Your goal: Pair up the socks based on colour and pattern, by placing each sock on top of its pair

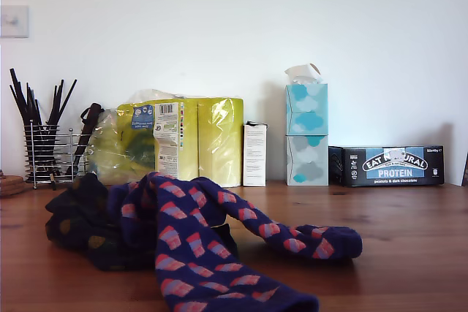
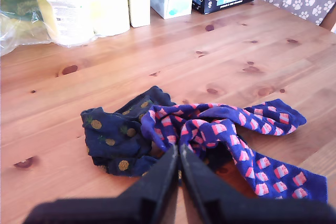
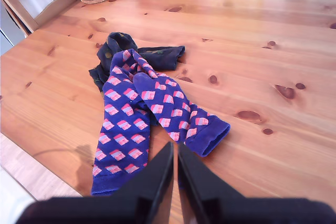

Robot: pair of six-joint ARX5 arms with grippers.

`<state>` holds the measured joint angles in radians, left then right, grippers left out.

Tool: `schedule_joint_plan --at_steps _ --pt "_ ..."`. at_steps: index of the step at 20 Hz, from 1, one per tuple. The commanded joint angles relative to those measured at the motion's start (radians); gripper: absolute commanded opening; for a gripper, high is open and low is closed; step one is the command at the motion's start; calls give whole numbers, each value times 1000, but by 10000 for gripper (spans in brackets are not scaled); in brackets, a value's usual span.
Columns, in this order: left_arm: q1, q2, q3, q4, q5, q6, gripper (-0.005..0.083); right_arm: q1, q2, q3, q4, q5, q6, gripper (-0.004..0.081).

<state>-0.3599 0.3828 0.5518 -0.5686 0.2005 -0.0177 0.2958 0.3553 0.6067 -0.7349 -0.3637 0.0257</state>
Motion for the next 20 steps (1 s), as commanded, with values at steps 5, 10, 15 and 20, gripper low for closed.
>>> schedule_joint_plan --at_steps 5,10,15,20 --pt "-1 -3 -13 8 1 -2 -19 -2 -5 6 11 5 1 -12" --pt "-1 -3 -10 9 1 -2 -20 -2 -5 7 13 5 3 -12" --pt "-1 57 40 -29 7 16 -20 5 83 46 12 3 3 -12" --pt "-1 220 135 -149 75 122 -20 68 277 151 11 -18 -22 -12"
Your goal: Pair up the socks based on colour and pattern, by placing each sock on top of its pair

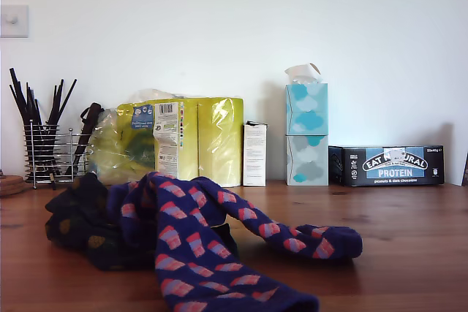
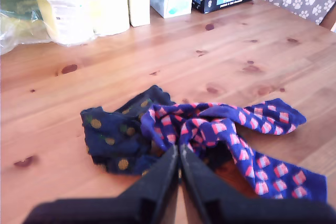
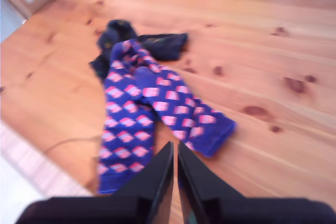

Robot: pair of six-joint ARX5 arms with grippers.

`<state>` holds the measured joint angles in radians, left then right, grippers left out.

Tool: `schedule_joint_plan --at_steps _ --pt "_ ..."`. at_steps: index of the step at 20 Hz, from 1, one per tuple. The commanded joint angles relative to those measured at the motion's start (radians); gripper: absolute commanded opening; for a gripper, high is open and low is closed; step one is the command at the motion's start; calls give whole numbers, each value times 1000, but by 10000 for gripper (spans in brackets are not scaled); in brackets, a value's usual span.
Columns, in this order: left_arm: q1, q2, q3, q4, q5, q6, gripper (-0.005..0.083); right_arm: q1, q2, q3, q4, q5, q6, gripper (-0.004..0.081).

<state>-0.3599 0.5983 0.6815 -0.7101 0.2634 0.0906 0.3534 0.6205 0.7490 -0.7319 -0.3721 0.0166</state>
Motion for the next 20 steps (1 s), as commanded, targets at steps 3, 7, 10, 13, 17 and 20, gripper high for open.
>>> schedule_joint_plan --at_steps 3,7,10,13,17,20 --pt "-1 113 27 -21 80 26 -20 81 182 68 8 -15 -19 -12" --pt "-1 207 27 -22 122 26 -20 155 415 119 22 43 -224 92" --pt "-1 231 27 -15 122 26 -20 209 567 119 85 186 -454 400" --pt "-1 233 27 -6 122 26 -20 218 708 119 174 226 -523 449" --pt "-1 233 27 18 122 26 -20 241 845 119 346 225 -555 449" --pt "-1 233 27 38 121 26 -20 249 910 126 449 198 -555 449"
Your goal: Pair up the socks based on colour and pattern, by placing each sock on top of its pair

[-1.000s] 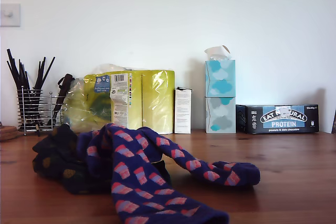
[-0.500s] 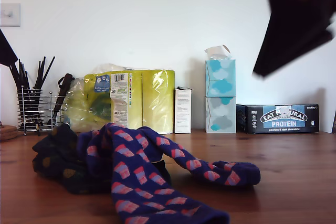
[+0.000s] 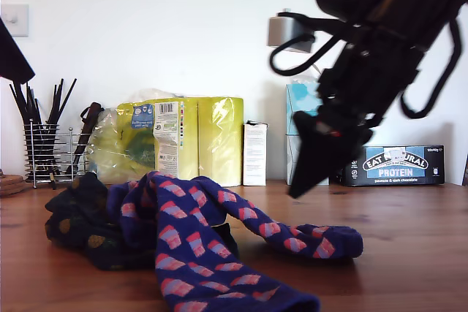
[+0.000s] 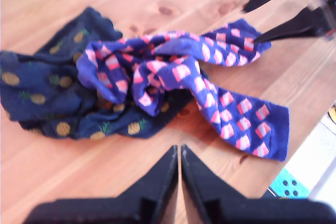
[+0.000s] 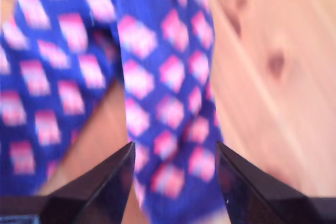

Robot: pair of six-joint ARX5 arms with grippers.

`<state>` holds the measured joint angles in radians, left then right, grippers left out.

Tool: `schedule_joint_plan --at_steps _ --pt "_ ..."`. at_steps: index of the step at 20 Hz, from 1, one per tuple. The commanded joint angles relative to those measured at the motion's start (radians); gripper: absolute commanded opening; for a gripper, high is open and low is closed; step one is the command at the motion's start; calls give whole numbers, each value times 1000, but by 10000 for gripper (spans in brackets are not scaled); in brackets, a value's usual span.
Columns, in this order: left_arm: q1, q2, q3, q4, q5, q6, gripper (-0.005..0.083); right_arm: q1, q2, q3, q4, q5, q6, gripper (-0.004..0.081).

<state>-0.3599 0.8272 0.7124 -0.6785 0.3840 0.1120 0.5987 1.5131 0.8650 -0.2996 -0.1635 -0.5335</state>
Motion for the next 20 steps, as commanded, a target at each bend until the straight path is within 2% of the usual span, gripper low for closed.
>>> schedule_joint_plan --at_steps 1,6,11,14,16,19,20 --pt "-1 4 -3 6 1 5 -20 4 39 19 29 -40 2 449" --pt "-1 4 -3 6 1 5 -20 3 169 101 55 -86 10 449" --pt "-1 4 -3 5 1 5 -20 3 290 196 25 -93 11 438" --pt "-1 4 -3 5 1 5 -20 3 346 212 15 -91 11 433" --pt "-1 4 -3 4 1 5 -20 -1 373 212 1 -91 14 341" --pt "-1 4 -3 2 1 5 -20 -6 380 213 -6 -89 72 11" --pt "-1 4 -3 2 1 5 -20 -8 380 217 -11 -86 97 -8"
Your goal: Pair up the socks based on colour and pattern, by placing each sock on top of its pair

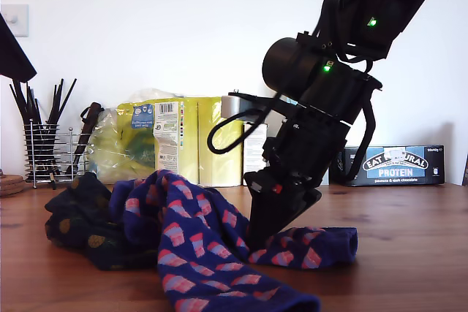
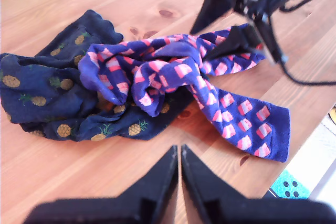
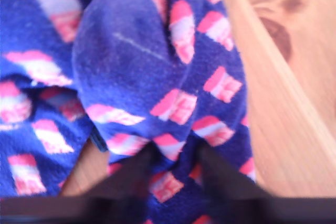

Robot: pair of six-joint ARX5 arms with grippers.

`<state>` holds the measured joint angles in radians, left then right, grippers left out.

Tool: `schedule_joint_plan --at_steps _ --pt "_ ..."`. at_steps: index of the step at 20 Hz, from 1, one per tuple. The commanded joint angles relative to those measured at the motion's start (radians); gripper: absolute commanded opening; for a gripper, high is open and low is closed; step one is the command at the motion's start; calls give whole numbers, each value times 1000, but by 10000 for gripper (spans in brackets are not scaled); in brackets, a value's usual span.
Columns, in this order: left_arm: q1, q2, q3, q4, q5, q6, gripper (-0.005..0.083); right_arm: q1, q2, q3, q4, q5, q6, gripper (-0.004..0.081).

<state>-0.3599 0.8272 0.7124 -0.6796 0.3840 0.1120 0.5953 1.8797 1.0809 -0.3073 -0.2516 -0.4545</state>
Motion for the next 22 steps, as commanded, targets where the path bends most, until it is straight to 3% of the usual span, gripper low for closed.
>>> schedule_joint_plan --at_steps 1,7,10,13,15,22 --pt "-1 4 -3 3 1 5 -20 -11 13 7 -16 17 62 -11" --pt "-1 4 -3 3 1 13 -20 -81 2 15 -142 126 381 -11" --pt "-1 4 -3 3 1 20 -20 -105 -21 15 -285 216 492 -11" --pt "-1 4 -3 6 1 20 -20 -97 -53 15 -437 197 558 -11" --pt "-1 4 -3 7 1 20 -20 -55 -83 15 -499 166 565 -11" --pt "-1 4 -3 8 1 20 -20 33 -146 15 -574 122 642 12"
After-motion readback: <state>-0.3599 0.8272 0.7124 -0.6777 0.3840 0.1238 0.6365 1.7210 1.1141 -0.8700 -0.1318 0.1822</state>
